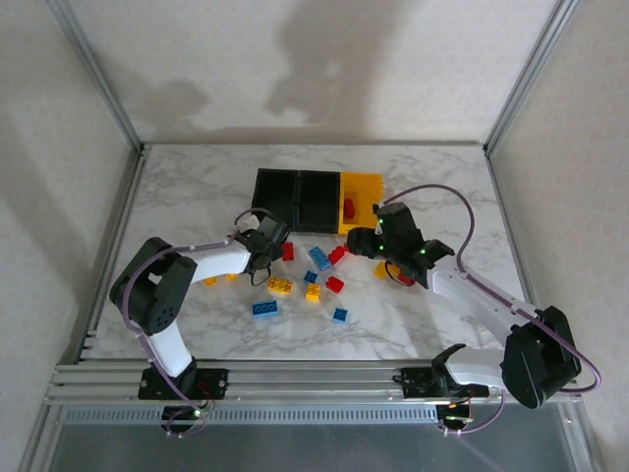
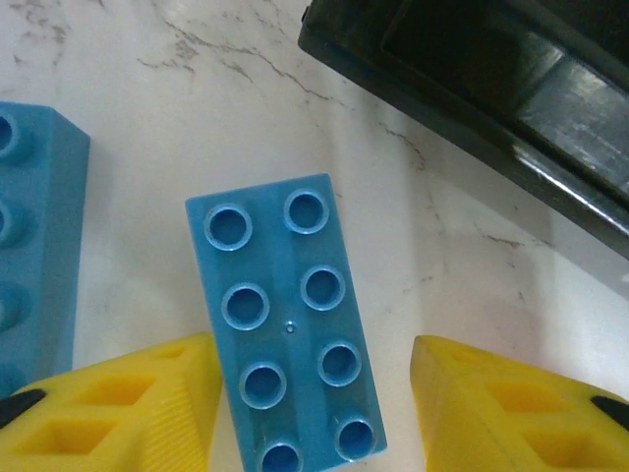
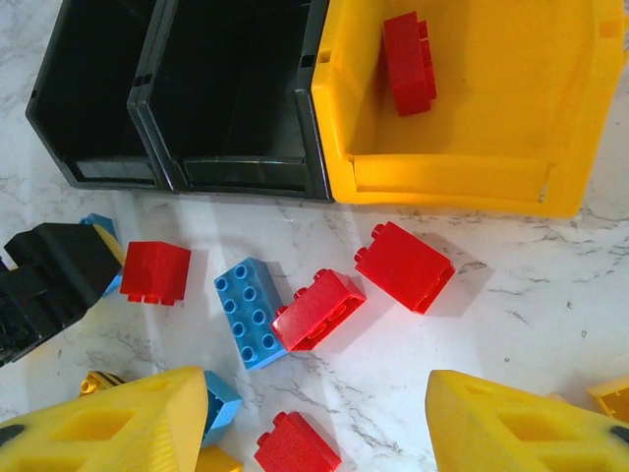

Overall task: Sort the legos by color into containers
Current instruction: Pick up the lego from the center of the table, then place the lego in the container.

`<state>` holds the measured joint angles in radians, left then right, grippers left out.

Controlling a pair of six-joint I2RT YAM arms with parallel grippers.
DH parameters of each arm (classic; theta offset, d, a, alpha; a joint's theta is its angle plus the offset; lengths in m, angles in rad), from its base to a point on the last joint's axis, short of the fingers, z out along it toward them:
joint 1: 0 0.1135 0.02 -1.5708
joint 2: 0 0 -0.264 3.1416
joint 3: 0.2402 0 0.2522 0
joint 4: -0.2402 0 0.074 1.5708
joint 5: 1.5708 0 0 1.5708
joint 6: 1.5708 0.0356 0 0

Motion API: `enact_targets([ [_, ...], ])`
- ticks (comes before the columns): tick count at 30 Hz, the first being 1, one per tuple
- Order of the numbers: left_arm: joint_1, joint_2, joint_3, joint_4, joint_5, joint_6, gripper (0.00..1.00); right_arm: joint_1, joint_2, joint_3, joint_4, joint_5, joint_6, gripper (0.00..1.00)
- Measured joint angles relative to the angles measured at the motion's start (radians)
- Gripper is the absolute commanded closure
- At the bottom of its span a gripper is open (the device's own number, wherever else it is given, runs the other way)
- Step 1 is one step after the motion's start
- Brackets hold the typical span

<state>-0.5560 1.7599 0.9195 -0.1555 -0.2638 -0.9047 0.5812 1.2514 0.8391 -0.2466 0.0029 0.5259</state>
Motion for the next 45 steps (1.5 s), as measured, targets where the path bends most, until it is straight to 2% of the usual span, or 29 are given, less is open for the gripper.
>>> enact_targets([
  [2, 0.002, 0.01, 0.006, -0.003, -0.006, 0.004, 0.43, 0.0, 0.0, 0.0, 0.0, 0.0, 0.004, 0.4],
  [5, 0.003, 0.018, 0.008, -0.005, -0.018, 0.005, 0.56, 0.001, 0.0, 0.0, 0.0, 0.0, 0.01, 0.4],
  [11, 0.003, 0.023, 0.014, -0.011, -0.029, 0.014, 0.65, 0.006, -0.003, 0.0, 0.0, 0.001, 0.011, 0.4],
  [17, 0.002, 0.01, 0.016, -0.038, -0.028, 0.027, 0.68, 0.007, -0.019, -0.001, 0.001, 0.003, 0.011, 0.4],
  [28, -0.006, -0.123, 0.049, -0.102, -0.015, 0.094, 0.73, 0.013, -0.053, -0.007, 0.008, -0.004, 0.011, 0.4],
  [36, -0.043, -0.109, 0.226, -0.153, 0.032, 0.174, 0.72, 0.023, -0.059, -0.013, 0.019, -0.005, 0.014, 0.4],
  [45, -0.091, 0.111, 0.535, -0.202, 0.077, 0.252, 0.7, 0.027, -0.146, -0.054, 0.015, -0.003, 0.033, 0.4],
])
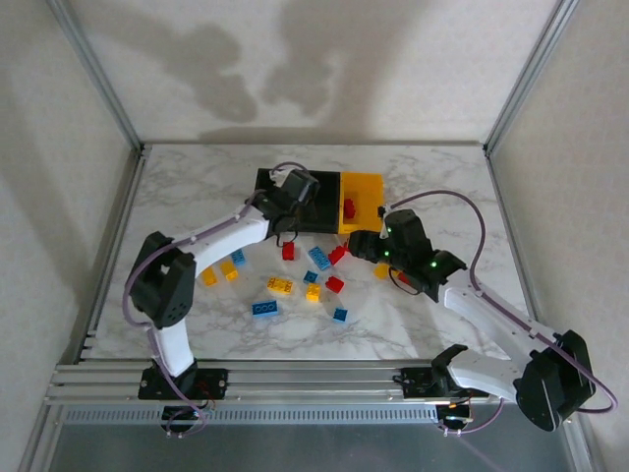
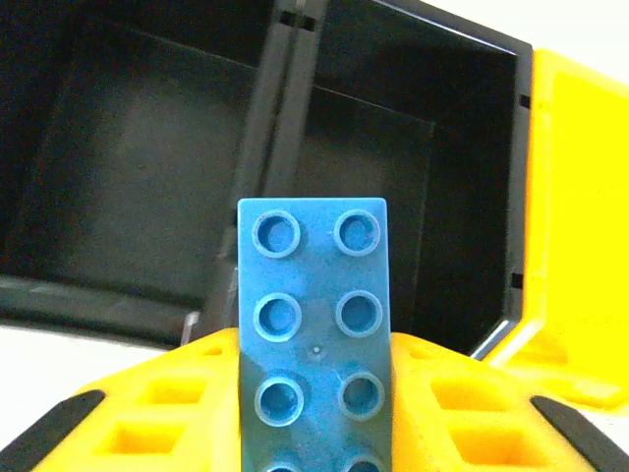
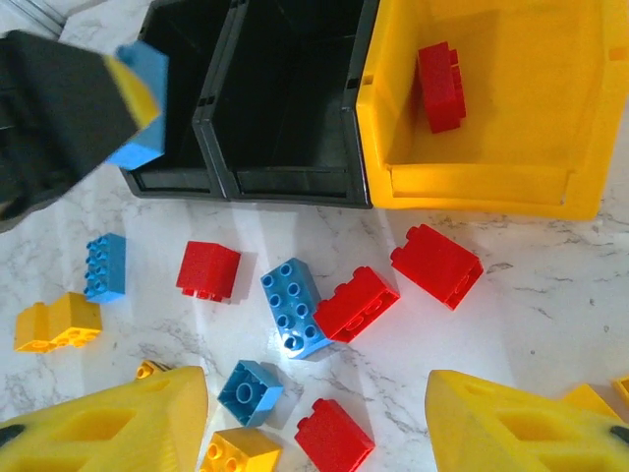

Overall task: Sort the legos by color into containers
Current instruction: Place the lego in the container.

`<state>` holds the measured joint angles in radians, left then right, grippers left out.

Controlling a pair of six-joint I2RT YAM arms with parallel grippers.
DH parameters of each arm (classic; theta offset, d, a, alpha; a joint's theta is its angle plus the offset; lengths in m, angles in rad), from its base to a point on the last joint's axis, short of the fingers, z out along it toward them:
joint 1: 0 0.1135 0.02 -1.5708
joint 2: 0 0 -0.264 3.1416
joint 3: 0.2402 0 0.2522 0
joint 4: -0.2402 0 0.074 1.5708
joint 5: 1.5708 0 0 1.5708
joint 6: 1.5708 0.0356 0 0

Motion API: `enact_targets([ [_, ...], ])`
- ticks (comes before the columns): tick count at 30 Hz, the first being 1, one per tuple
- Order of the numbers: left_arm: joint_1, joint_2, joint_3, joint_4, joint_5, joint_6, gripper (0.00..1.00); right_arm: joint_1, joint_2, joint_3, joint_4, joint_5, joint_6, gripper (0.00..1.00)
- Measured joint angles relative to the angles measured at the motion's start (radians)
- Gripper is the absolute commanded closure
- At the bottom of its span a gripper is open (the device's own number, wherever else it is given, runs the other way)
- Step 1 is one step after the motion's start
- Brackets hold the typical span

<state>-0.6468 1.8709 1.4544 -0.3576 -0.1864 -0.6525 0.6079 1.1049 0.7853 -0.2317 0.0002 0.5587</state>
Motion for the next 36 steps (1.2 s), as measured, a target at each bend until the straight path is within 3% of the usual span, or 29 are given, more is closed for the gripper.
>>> enact_targets([
  [17, -0.017, 0.33, 0.343, -0.123, 0.022, 0.059, 0.68, 0.001, -0.057, -0.034, -0.026, 0.029, 0.015, 0.4],
  [31, -0.011, 0.404, 0.389, -0.151, 0.01, 0.063, 0.66, 0.002, -0.068, -0.034, -0.053, 0.047, 0.015, 0.39],
  [36, -0.011, 0.406, 0.389, -0.153, 0.01, 0.063, 0.6, 0.002, -0.068, -0.034, -0.053, 0.053, 0.015, 0.39],
])
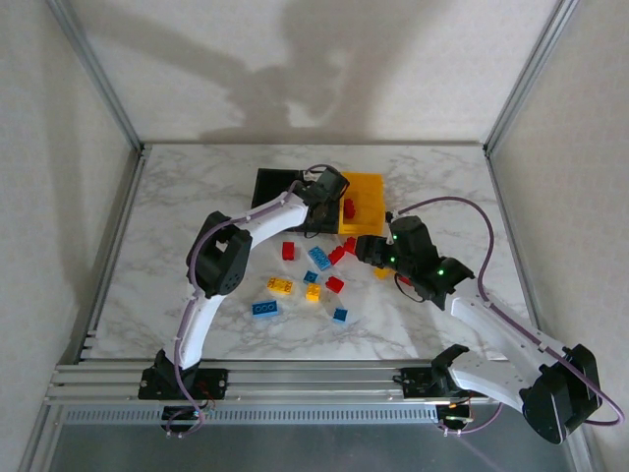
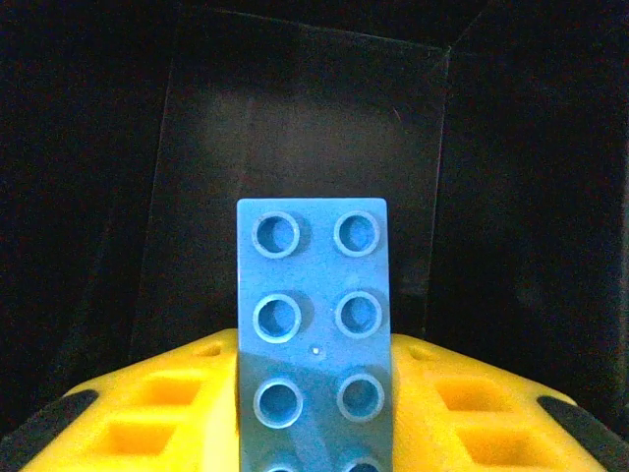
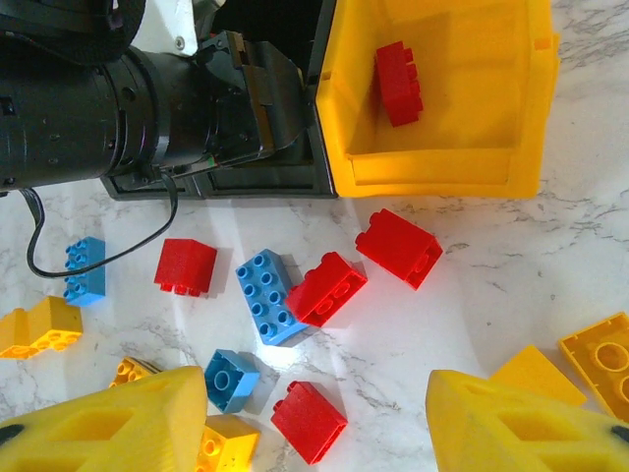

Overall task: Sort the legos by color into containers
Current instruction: Place the lego in the container.

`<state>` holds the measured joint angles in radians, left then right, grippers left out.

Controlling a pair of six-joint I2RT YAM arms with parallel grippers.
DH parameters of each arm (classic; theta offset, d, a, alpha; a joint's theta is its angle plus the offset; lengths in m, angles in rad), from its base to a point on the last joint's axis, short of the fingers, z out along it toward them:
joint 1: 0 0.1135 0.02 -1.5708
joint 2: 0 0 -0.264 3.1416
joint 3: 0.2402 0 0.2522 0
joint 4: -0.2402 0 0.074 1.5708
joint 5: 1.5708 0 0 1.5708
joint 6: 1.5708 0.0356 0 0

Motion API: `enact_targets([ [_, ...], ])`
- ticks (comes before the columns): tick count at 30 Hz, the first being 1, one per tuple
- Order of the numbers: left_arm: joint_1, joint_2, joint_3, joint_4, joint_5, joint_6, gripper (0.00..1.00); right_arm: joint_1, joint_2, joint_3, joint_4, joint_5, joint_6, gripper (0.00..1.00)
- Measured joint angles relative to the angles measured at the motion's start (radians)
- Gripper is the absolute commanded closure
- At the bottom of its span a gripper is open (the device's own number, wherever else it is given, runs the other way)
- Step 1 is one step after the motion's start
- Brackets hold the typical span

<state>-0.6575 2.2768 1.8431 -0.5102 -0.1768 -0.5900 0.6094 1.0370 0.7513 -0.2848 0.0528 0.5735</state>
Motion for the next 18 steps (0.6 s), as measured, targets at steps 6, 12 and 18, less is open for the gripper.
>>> enact_targets([
  [6, 0.001, 0.0, 0.0, 0.0, -0.006, 0.0, 0.51, 0.0, 0.0, 0.0, 0.0, 0.001, 0.0, 0.39],
  [12, 0.003, 0.0, 0.0, 0.002, -0.006, 0.004, 0.48, 0.0, 0.0, 0.0, 0.0, 0.006, 0.0, 0.38],
  [18, 0.003, -0.02, -0.015, 0.005, -0.001, 0.004, 0.48, 0.0, 0.0, 0.0, 0.001, 0.007, 0.0, 0.36],
])
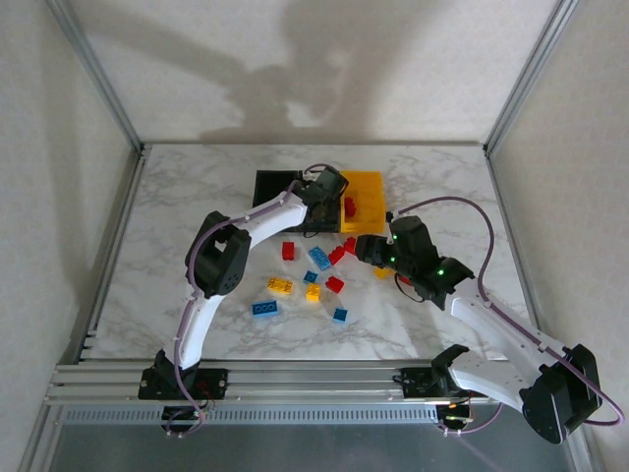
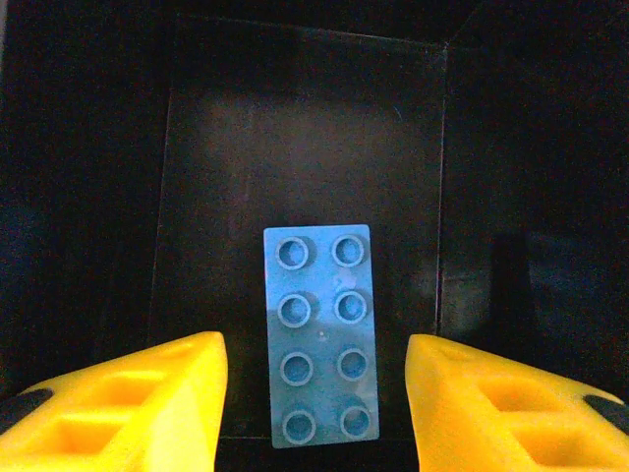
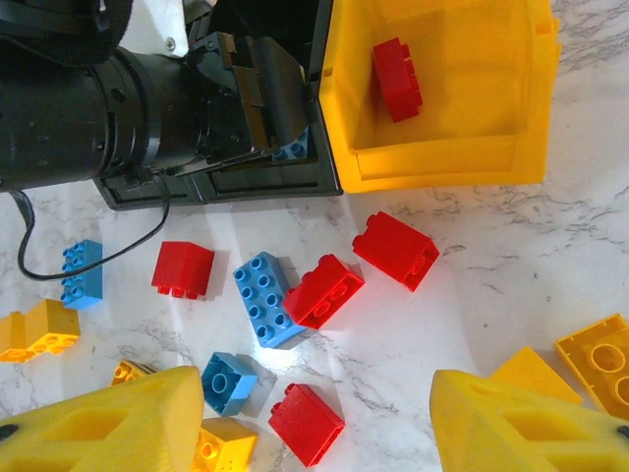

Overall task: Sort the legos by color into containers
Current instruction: Place the lego in the container, then pick up the lego from the center of the table.

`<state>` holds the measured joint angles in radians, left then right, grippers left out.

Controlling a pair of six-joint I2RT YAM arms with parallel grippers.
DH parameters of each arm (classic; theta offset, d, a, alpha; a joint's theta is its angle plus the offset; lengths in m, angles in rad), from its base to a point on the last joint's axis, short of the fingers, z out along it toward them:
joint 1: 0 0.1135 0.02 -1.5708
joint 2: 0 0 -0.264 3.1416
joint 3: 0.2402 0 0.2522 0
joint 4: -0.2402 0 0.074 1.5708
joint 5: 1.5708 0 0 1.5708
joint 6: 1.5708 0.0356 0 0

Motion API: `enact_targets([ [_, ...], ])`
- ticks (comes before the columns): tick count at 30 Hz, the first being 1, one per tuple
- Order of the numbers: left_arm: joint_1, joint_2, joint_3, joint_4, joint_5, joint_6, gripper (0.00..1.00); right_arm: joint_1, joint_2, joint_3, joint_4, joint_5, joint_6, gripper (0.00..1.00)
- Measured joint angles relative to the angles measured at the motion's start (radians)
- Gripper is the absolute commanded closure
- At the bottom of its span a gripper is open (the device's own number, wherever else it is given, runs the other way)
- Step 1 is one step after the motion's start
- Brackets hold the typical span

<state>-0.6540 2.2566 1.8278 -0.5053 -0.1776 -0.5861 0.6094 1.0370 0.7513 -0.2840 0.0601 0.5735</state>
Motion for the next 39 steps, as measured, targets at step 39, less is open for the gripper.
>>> enact_targets([
  [39, -0.009, -0.682, -0.779, 0.091, 0.091, 0.011, 0.25, 0.021, 0.027, -0.006, 0.077, -0.009, 0.0, 0.33],
])
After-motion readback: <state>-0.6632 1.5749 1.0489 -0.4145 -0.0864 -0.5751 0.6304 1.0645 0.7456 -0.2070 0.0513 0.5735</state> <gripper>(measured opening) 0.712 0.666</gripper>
